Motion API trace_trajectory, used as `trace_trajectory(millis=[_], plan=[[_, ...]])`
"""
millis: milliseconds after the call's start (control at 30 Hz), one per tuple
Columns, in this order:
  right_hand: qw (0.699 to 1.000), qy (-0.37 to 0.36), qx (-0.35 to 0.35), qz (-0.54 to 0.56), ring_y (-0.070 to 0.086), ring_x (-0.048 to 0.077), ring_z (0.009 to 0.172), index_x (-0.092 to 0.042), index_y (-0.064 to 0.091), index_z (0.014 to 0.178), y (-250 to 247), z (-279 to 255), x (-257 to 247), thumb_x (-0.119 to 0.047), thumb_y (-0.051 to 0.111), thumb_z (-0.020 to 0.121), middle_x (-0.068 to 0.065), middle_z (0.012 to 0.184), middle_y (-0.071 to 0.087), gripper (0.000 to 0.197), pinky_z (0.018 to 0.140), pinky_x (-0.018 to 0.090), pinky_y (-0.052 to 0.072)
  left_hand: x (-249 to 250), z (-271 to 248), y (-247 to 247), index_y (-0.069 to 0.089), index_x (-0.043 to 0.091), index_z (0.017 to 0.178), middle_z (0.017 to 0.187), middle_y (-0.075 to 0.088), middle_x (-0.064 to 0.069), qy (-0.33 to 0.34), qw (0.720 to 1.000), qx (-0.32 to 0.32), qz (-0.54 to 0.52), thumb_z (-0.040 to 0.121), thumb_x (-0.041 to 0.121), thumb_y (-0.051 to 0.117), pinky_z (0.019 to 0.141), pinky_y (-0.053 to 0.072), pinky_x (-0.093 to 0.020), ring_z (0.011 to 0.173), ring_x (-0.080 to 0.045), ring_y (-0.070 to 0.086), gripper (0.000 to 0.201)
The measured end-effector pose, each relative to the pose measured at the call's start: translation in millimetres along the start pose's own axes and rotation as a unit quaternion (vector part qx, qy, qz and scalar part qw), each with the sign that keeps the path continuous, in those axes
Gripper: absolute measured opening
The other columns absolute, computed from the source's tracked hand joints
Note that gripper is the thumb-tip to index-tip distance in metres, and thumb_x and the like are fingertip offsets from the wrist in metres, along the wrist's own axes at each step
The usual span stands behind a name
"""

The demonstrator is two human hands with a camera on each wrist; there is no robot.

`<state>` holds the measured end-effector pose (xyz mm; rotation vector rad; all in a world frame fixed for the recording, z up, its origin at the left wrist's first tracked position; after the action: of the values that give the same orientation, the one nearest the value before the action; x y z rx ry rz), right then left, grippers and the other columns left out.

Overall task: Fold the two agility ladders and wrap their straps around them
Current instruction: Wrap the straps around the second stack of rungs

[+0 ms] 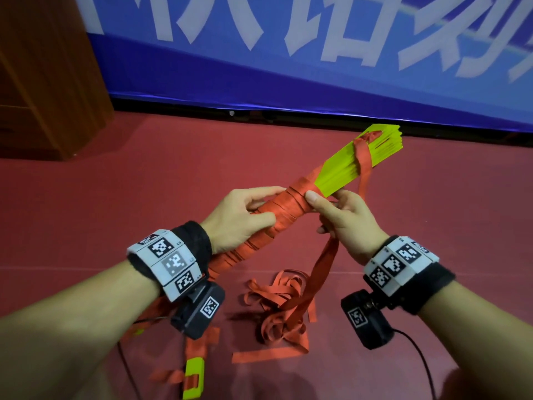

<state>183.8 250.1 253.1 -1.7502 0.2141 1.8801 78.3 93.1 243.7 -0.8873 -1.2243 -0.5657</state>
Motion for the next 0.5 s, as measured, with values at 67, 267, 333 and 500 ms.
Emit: trace_trajectory(millis=[67,267,333,500], plan=[[1.0,0.006,-0.004,0.002,0.04,0.002,0.037,-0.016,0.06,0.093,2.9,-1.2,-0.4,-0.023,0.062,0.099,-0.015,0.041,0.045,0.01,0.053,0.023,0.049,-0.8,-0.2,-0.6,0.066,0.032,0.126,0.095,0.078,0.003,-0.007,1.0,0.002,0.013,0.083,0.013,0.061,0.067,0.056,-0.029,0.074,-0.014,0.069,0.047],[0.996,0.044,0.018,0.07,0.043,0.001,0.039,-0.01,0.063,0.1,9.5,-2.1,2.1,-0.02,0.065,0.097,-0.017,0.046,0.053,0.011,0.053,0.024,0.041,-1.6,-3.7,3.8,0.046,0.04,0.138,0.118,0.057,0.012,0.06,0.958,0.053,0.276,0.07,0.061,0.068,0.086,0.053,-0.036,0.101,-0.012,0.062,0.074],[0.995,0.051,0.024,0.084,0.047,0.0,0.04,-0.007,0.063,0.105,11.5,-1.4,1.9,-0.02,0.064,0.098,-0.018,0.048,0.056,0.015,0.052,0.022,0.039,-0.7,-5.8,5.9,0.036,0.041,0.137,0.122,0.048,0.012,0.077,0.925,0.092,0.36,0.073,0.059,0.077,0.08,0.053,-0.037,0.1,-0.015,0.06,0.078],[0.989,0.071,0.057,0.115,0.036,0.004,0.04,-0.003,0.064,0.117,9.1,0.6,7.0,-0.034,0.068,0.095,0.01,0.084,0.077,0.038,0.049,0.021,0.041,12.1,-8.3,9.6,0.044,0.037,0.122,0.113,0.053,0.01,0.176,0.863,0.178,0.439,0.08,0.039,0.079,0.066,0.056,-0.042,0.098,-0.018,0.06,0.055]])
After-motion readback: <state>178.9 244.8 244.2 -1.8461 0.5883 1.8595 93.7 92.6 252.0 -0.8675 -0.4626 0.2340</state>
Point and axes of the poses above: each hand's wrist, its own z-axis towards the middle knuckle, its own y-axis out of the palm, x = y × z, the point moved 5 cm from there along z, towards the middle knuckle
